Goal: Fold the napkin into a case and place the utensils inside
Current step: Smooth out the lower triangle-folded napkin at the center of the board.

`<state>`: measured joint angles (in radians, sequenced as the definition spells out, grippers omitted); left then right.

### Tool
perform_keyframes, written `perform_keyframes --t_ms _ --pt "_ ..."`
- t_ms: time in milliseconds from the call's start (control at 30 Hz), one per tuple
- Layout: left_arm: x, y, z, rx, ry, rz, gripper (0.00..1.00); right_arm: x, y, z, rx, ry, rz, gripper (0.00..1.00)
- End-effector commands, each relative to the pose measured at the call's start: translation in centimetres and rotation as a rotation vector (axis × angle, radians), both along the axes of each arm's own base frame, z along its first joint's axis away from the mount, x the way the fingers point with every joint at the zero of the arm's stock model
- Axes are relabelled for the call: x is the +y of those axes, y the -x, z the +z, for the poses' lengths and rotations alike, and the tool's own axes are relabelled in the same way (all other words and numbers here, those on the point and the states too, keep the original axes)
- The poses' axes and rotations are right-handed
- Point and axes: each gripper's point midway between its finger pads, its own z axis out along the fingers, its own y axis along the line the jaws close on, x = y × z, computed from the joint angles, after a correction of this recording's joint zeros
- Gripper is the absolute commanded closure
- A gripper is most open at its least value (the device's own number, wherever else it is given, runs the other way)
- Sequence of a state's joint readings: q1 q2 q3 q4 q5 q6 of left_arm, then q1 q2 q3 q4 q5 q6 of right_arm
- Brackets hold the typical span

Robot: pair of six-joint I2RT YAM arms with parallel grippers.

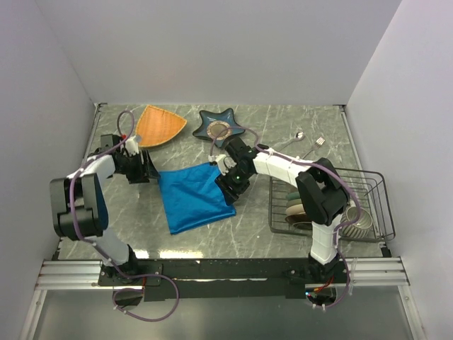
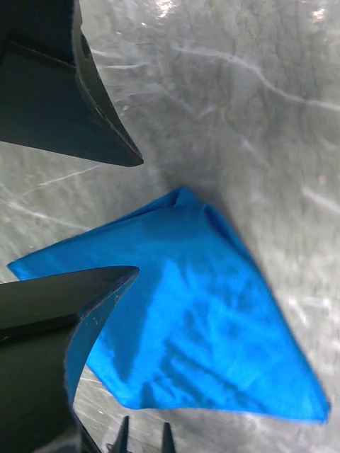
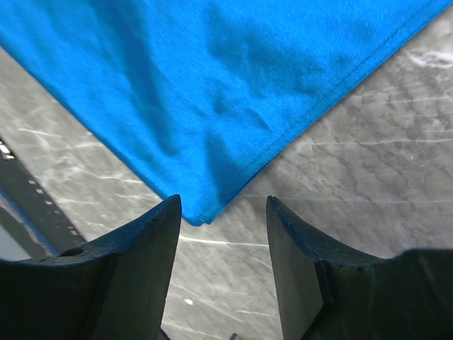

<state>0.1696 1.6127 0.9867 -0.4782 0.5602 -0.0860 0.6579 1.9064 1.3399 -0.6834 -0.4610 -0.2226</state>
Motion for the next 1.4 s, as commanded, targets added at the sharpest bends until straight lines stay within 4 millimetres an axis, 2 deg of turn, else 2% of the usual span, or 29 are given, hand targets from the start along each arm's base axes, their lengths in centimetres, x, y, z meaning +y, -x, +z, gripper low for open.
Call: perform_keyframes --t_ms 0,133,167,300,433,533,567,700,733,800,833,867,967,1167,1367 --pt "-0.2 -2.0 -0.9 0.016 0.064 0.057 0.36 -0.8 -0.1 -1.8 -0.02 0.052 0.024 0.41" --pt "-0.7 -2.7 -1.5 0.029 0.109 0.036 0.37 -1.0 0.2 -2.6 -0.003 0.067 0.023 0.41" --pt "-0.8 -2.6 -2.3 0.056 0.121 0.031 0.38 -1.2 0.2 -2.7 -0.003 0.069 0.022 0.41" --pt "-1.5 -2.3 -3.1 0.096 0.166 0.002 0.44 -1.7 0.3 -3.3 -0.003 0.094 0.026 0.41" --pt "-1.8 -2.0 -3.6 0.118 0.183 -0.031 0.54 -1.4 0.2 -2.8 -0.007 0.087 0.032 0.41" --pt "-1.8 -1.9 -3.6 0.113 0.179 -0.051 0.65 -0.4 -0.4 -0.7 -0.037 0.029 0.026 0.41" --pt "-1.9 -1.8 -3.4 0.11 0.185 -0.059 0.7 0.3 -0.6 0.8 -0.052 -0.012 0.031 0.41" --pt "-2.1 -1.9 -2.9 0.089 0.196 -0.068 0.85 3.0 -0.8 4.3 -0.146 -0.115 0.091 0.4" --pt "-2.1 -1.9 -2.8 0.086 0.198 -0.066 0.86 4.2 0.0 5.6 -0.193 -0.148 0.141 0.39" --pt "-2.3 -1.7 -2.7 0.088 0.211 -0.067 0.8 5.7 0.0 6.6 -0.293 -0.178 0.186 0.37" --pt "-2.4 -1.7 -2.7 0.089 0.216 -0.069 0.74 7.2 1.3 7.5 -0.351 -0.205 0.259 0.37" --pt "-2.4 -1.7 -2.6 0.084 0.218 -0.068 0.63 8.2 1.5 7.8 -0.404 -0.235 0.288 0.37" --pt "-2.4 -1.3 -3.0 0.104 0.218 -0.052 0.52 11.6 4.0 8.8 -0.491 -0.297 0.399 0.39" --pt "-1.3 -1.2 -3.8 0.131 0.204 -0.004 0.48 17.0 7.8 8.4 -0.566 -0.355 0.569 0.45" --pt "-1.2 -1.0 -3.8 0.138 0.222 0.0 0.44 18.8 9.7 5.3 -0.606 -0.317 0.681 0.46"
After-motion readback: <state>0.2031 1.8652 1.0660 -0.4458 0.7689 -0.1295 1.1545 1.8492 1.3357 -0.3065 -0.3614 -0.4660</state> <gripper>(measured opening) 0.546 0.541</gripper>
